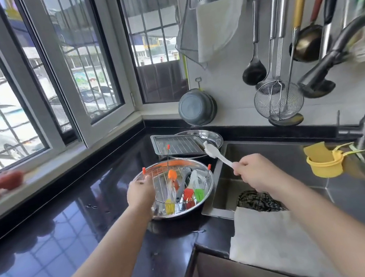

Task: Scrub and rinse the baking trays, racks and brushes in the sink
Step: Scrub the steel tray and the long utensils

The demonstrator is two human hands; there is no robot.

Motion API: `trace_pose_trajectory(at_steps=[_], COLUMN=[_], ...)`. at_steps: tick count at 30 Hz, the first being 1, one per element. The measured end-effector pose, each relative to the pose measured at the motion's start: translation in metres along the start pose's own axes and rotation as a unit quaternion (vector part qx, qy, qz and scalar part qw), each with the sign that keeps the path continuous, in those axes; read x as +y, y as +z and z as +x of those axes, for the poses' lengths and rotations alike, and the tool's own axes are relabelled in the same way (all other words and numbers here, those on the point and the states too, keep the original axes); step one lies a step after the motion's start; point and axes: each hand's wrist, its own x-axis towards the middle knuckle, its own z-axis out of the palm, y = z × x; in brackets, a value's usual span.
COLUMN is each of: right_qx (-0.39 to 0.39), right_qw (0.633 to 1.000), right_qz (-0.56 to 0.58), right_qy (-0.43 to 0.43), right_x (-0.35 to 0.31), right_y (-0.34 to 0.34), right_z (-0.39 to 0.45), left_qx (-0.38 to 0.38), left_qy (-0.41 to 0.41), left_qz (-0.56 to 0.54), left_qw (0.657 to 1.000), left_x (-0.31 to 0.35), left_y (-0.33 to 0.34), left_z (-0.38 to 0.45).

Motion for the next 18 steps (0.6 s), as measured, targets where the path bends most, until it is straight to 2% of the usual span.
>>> trace_pose_trajectory(at_steps=[3, 7, 14, 18], right_qx=[0.000, 0.001, 0.010, 0.009], right_qw=[1.000, 1.000, 1.000, 0.997], right_qz=[0.001, 0.010, 0.017, 0.078], right_qy=[-0.002, -0.004, -0.004, 0.018], right_x=[0.003, 0.005, 0.002, 0.007], right_y=[-0.002, -0.002, -0.006, -0.008], right_z=[0.000, 0.001, 0.005, 0.011], left_qx=[-0.025, -0.073, -0.052, -0.051], left_qy=[-0.105, -0.162, -0.173, -0.157], left_qz=[-0.132, -0.222, -0.239, -0.257], left_qw=[0.985, 0.959, 0.954, 0.952], left_x=[-0.001, 0.012, 0.007, 0.010], left_y=[0.002, 0.005, -0.010, -0.024], left_z=[0.003, -0.009, 0.005, 0.008])
